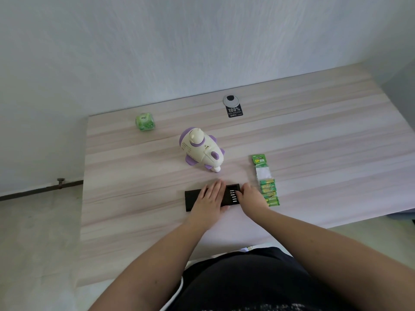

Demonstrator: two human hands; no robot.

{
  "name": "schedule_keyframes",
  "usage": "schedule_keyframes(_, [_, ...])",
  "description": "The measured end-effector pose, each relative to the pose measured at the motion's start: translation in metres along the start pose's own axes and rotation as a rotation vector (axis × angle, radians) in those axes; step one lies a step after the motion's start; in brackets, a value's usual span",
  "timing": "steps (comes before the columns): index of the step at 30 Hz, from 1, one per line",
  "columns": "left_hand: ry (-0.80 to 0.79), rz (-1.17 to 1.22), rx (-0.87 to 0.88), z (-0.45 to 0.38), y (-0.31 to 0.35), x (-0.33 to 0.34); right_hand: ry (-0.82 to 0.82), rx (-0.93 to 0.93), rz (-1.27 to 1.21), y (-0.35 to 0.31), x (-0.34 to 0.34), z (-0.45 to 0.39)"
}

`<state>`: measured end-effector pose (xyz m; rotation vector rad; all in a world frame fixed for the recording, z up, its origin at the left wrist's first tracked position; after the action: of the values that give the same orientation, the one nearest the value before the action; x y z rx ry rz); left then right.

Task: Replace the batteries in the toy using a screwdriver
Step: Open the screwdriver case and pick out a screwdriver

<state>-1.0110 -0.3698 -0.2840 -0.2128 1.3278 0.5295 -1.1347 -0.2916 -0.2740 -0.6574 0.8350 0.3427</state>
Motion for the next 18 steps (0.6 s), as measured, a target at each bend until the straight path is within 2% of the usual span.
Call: schedule_keyframes(18, [0.04, 0.052, 0.002, 0.011, -0.021, 0.002, -0.155, -0.34, 0.649, -0.015, 0.016, 0.006])
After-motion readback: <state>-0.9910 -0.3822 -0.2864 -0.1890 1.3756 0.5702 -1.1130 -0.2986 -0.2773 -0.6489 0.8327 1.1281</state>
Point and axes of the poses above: each hand's wrist, its own z-axis away from the middle knuckle, its own x-axis out of the palm, y = z × x, the point moved 7 cm from there along -z, towards the middle knuckle, and after that the axes turned 4 degrees about -x, right-handed, at the moved point
